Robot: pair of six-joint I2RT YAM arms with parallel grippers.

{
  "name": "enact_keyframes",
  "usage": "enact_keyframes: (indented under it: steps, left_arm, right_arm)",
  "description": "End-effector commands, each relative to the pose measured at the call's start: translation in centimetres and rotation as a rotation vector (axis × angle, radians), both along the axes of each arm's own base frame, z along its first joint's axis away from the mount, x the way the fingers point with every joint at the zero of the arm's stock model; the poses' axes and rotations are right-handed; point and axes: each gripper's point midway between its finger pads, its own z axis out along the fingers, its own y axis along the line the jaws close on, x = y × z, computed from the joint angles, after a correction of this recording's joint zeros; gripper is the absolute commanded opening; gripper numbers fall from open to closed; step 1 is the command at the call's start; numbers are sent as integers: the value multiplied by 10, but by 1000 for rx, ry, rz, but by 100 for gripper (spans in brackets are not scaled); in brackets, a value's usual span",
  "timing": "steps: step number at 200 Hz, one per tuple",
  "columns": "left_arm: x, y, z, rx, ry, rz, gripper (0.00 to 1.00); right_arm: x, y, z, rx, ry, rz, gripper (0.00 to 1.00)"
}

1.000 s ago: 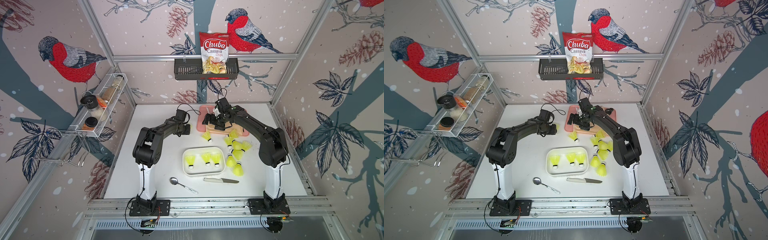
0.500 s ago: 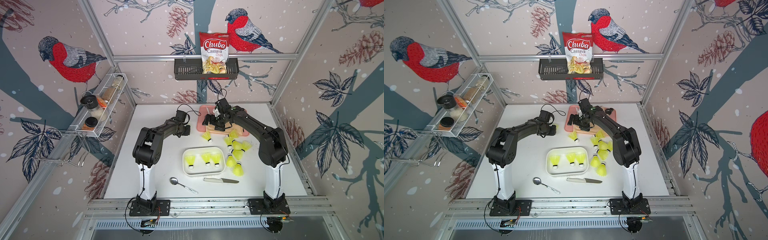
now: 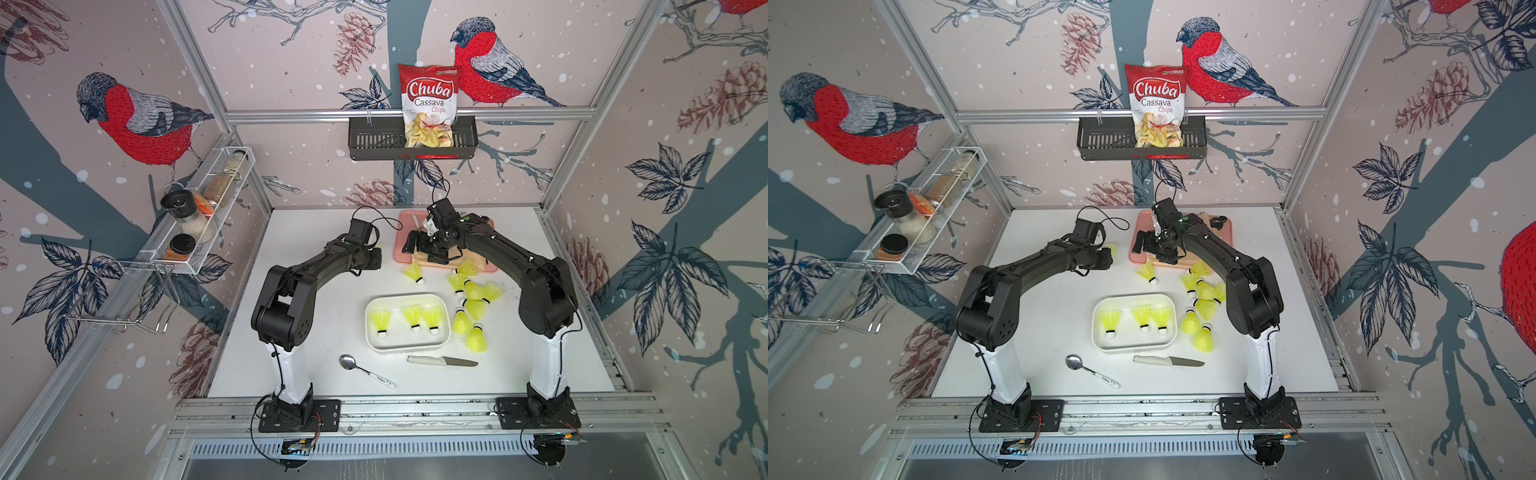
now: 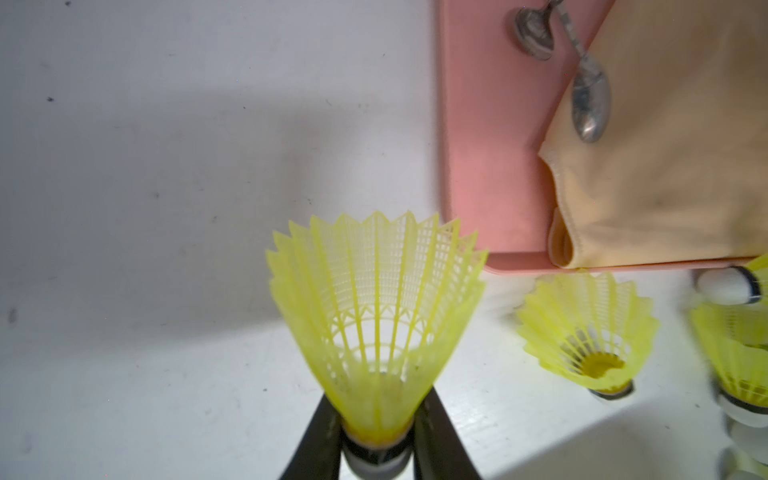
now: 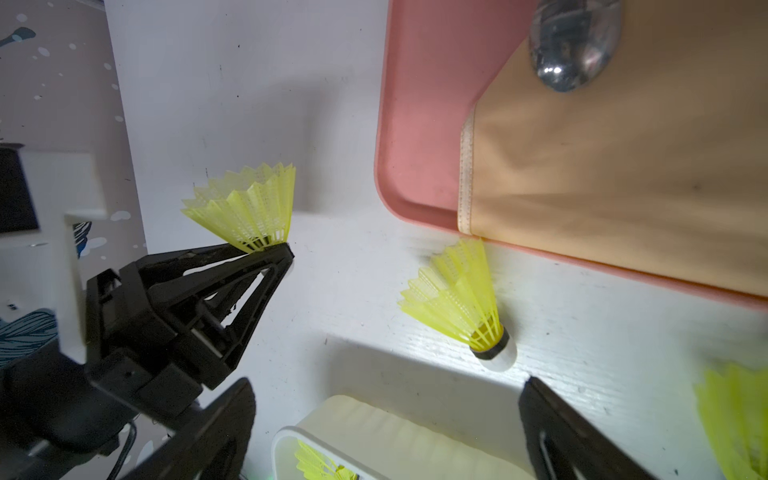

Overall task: Put the shuttlecocks into the storage box
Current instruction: Pick up the shuttlecock at the center of the board, then place the shuttlecock in the storage box.

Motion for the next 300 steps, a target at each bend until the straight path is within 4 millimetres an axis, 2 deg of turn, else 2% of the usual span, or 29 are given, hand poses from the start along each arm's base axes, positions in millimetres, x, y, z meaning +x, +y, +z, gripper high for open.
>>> enact_keyframes:
  steps: [1, 38, 74, 80, 103, 137, 164, 184, 226, 300]
  left_arm:
    - [-20, -8, 16, -53, 22, 34, 22]
    - [-78, -26, 43, -149, 74, 48, 22]
    - [-148, -54, 56, -256, 155, 29, 23]
    - [-164, -53, 47, -253, 185, 34, 23]
    - [-204, -64, 45, -310, 223, 38, 23]
    - [-240, -72, 29, -306, 264, 51, 23]
    - [-249, -76, 19, -292, 272, 68, 24]
    - [-247, -73, 12, -271, 265, 91, 24]
    - [-246, -70, -1, -229, 271, 112, 24]
    - [-241, -72, -7, -200, 261, 104, 24]
  right_arm:
    - [-8, -5, 16, -16, -54, 19, 100]
    - [-44, -19, 35, -19, -74, 58, 100]
    - [-96, -32, 31, -33, -42, 113, 100]
    - [-106, -34, 31, -36, -38, 122, 100]
    - [-139, -42, 31, -44, -26, 152, 100]
    - [-182, -47, 22, -44, 16, 213, 99]
    - [-207, -46, 10, -39, 45, 252, 98]
    - [-216, -46, 3, -34, 55, 256, 98]
    - [-217, -49, -2, -36, 53, 249, 98]
    - [-216, -49, -10, -43, 54, 240, 98]
